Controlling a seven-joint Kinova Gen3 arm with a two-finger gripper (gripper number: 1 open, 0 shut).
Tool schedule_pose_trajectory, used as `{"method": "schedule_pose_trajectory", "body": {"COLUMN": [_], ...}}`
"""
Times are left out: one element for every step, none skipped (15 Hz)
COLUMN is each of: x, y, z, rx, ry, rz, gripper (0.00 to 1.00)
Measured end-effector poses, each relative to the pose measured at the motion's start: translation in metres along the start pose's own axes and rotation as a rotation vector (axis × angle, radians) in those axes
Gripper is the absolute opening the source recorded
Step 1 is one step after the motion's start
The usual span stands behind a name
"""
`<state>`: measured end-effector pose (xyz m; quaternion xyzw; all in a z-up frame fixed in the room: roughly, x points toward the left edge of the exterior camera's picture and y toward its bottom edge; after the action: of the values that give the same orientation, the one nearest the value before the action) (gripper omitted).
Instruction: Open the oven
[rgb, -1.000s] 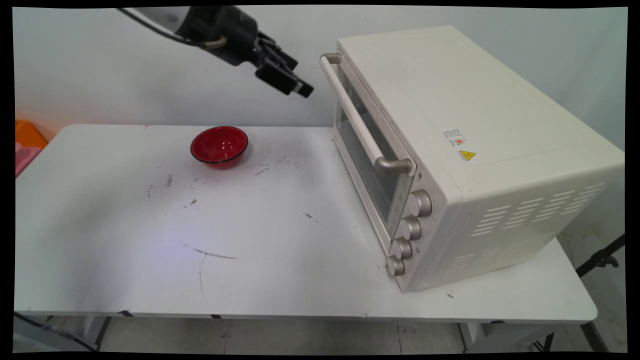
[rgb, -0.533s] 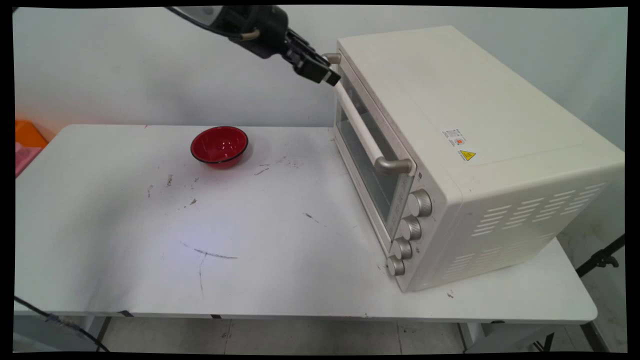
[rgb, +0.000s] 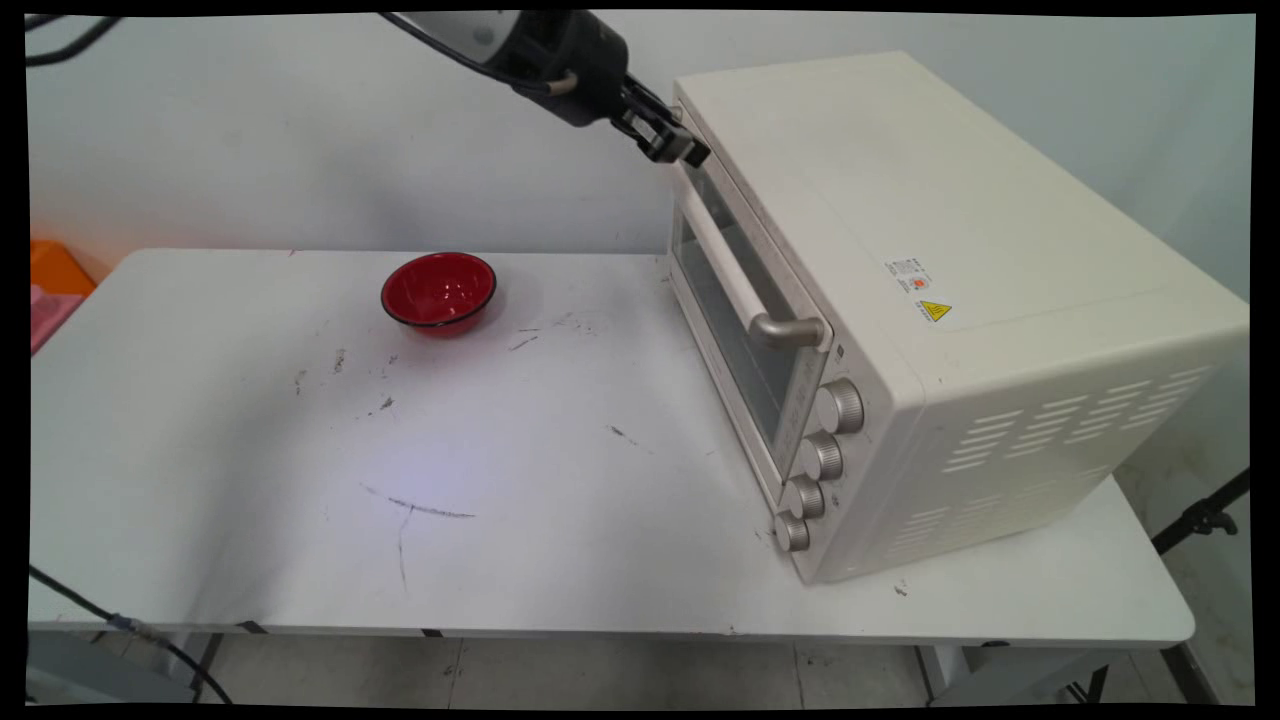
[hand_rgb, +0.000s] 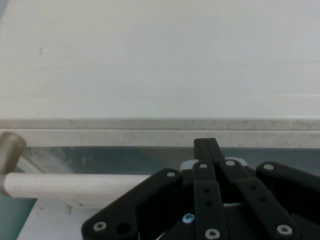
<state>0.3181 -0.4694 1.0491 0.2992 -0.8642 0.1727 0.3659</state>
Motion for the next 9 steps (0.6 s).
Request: {"method": "schedule_pose_trajectory", "body": {"x": [0.0,0.001,0.002,0.002,0.002,0.002,0.002,0.002,0.002], "y": [0.0,0.001,0.002,0.002,0.003,0.004,0.004,0.005,0.005], "z": [0.003,0.007,0.012,0.016,0.02,0.025,0.029,0.033,0.036], "rx": [0.002,0.006,0.009,0.012,0.014,0.016,0.018,0.019,0.021], "ry": [-0.003,-0.008,-0.013,-0.019,-0.024,-0.028,-0.032,-0.036,-0.04], "rz": [0.002,0.004,0.006,0.009,0.011,0.012,0.015,0.016,0.019], "gripper": [0.0,0.0,0.0,0.0,0.0,0.0,0.0,0.0,0.0]}}
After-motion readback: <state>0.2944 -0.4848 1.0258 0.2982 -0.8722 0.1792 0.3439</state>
